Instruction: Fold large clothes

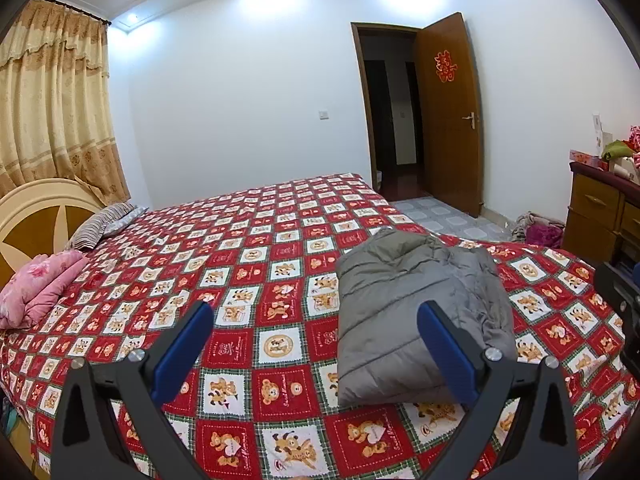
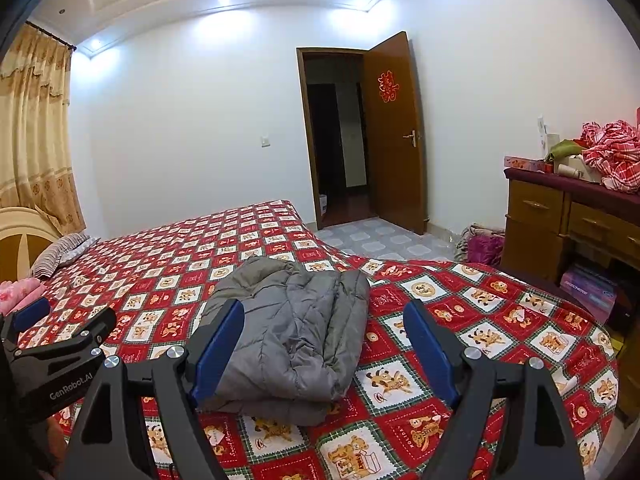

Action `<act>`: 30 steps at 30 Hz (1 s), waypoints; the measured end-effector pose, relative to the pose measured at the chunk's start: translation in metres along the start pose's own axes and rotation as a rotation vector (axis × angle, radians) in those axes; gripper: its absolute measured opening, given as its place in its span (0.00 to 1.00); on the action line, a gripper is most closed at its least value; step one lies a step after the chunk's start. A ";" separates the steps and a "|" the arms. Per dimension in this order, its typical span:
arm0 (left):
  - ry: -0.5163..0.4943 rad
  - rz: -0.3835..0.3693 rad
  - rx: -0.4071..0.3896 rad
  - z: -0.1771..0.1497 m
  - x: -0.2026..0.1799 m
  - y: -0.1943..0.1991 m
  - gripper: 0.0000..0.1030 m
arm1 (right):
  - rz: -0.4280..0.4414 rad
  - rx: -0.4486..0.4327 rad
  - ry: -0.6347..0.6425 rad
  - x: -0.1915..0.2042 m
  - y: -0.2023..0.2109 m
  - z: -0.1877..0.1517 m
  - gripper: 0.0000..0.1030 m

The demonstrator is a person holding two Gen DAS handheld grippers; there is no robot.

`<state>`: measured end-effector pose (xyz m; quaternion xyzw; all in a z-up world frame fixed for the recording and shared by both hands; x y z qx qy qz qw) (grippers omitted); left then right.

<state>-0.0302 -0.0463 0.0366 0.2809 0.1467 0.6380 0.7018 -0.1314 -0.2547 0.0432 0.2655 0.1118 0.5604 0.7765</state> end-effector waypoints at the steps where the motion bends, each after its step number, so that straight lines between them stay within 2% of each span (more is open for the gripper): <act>1: 0.002 0.000 0.003 0.000 0.000 -0.001 1.00 | -0.001 0.000 0.001 0.000 0.000 0.000 0.80; 10: 0.009 -0.032 -0.004 0.000 0.000 0.001 1.00 | 0.001 0.006 0.000 -0.001 -0.004 -0.002 0.80; 17: 0.043 -0.140 0.063 0.000 0.005 -0.012 1.00 | -0.001 0.009 0.003 -0.001 -0.007 -0.003 0.80; 20: 0.046 -0.164 0.057 -0.001 0.005 -0.011 1.00 | -0.003 0.010 0.004 -0.001 -0.008 -0.004 0.80; 24: 0.039 -0.140 0.024 -0.002 0.005 -0.007 1.00 | 0.000 0.022 0.000 -0.002 -0.013 -0.006 0.80; 30: 0.051 -0.102 0.048 -0.001 0.009 -0.015 1.00 | -0.004 0.038 0.000 -0.002 -0.018 -0.008 0.80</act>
Point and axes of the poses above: each gripper's, at about its wrist camera, not at the fingertips, and y roughly against the way its jaws point, x to its left, z to its top, the point moved 2 cm from there along -y, roughly the way its jaws point, and after that the axes turned 12 degrees about x, right-handed, at the moved point
